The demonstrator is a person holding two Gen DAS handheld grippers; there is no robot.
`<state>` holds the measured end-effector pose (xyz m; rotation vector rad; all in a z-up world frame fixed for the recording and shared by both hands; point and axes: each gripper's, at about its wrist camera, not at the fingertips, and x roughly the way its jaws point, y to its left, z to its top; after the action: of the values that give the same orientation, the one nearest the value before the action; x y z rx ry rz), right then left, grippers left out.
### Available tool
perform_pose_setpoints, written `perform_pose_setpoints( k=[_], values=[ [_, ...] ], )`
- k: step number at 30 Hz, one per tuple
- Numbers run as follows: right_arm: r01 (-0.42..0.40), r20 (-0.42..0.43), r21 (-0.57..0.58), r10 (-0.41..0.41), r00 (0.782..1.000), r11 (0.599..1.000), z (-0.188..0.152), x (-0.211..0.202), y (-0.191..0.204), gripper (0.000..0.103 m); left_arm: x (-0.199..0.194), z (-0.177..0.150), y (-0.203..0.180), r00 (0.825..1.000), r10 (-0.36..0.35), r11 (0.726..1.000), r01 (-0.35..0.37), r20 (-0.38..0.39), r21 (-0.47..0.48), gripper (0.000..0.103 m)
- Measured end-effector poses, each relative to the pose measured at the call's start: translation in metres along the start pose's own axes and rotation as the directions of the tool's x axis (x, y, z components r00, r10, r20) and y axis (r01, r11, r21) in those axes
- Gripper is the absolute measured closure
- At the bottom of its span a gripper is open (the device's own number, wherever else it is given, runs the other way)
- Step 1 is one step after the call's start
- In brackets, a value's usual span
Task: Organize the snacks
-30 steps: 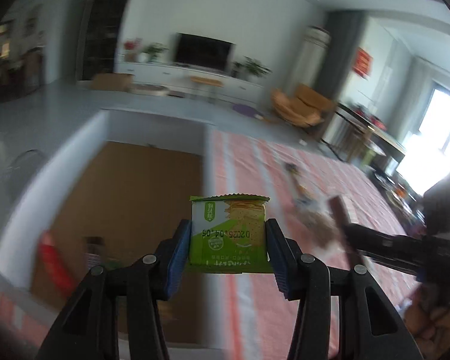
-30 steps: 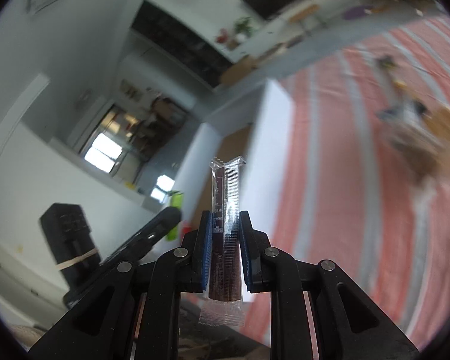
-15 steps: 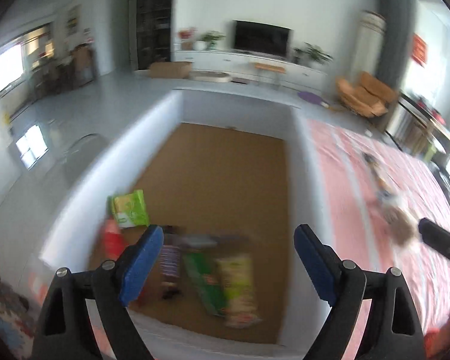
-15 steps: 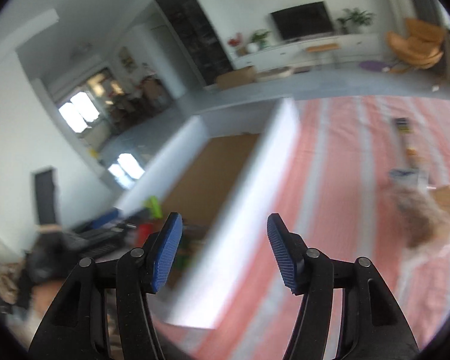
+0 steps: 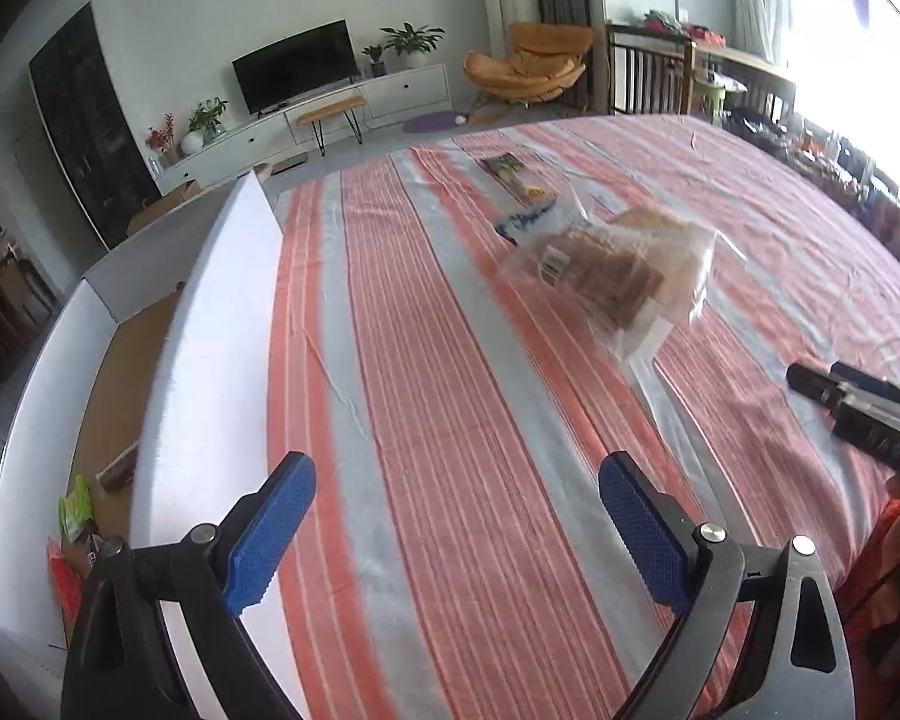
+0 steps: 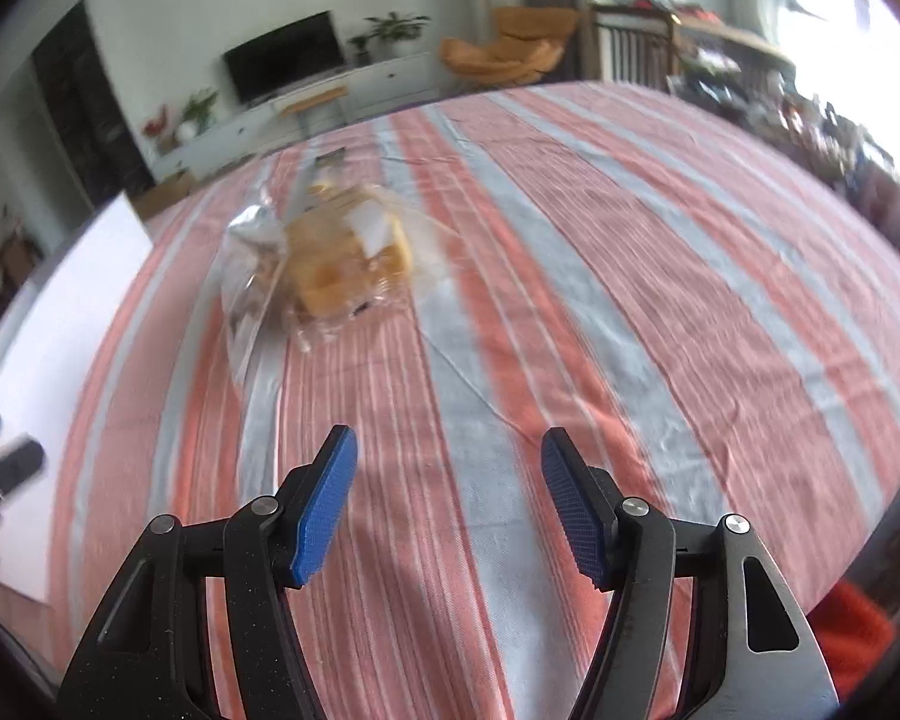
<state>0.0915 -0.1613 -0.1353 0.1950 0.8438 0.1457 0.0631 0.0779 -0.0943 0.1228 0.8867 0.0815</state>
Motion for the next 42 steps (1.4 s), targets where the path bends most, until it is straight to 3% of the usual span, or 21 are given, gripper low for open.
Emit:
perform_pose_setpoints(
  k=[9, 15, 24, 42],
  values=[
    [0.037, -0.041, -0.038, -0.039, 0.998, 0.999, 0.001, 0.011, 0.027, 0.036, 0.021, -0.013, -0.011, 0.999, 0.034, 0.999, -0.033, -0.041, 0.026, 0.008],
    [0.083, -0.082, -0.052, -0.087, 0.993, 0.995, 0.0, 0.017, 0.031, 0.036, 0.07, -0.023, -0.007, 0.991, -0.056, 0.998, 0.051, -0.12, -0.04, 0.008],
    [0.155, -0.118, -0.167, -0.176, 0.977, 0.974, -0.009, 0.03, 0.05, 0.024, 0.089, -0.022, 0.0, 0.993, -0.1, 0.988, 0.092, -0.056, -0.121, 0.0],
    [0.144, -0.129, -0.163, -0.165, 0.978, 0.976, -0.012, 0.023, 0.046, 0.02, 0.088, -0.022, 0.0, 0.995, -0.092, 0.988, 0.085, -0.049, -0.126, 0.0]
  ],
)
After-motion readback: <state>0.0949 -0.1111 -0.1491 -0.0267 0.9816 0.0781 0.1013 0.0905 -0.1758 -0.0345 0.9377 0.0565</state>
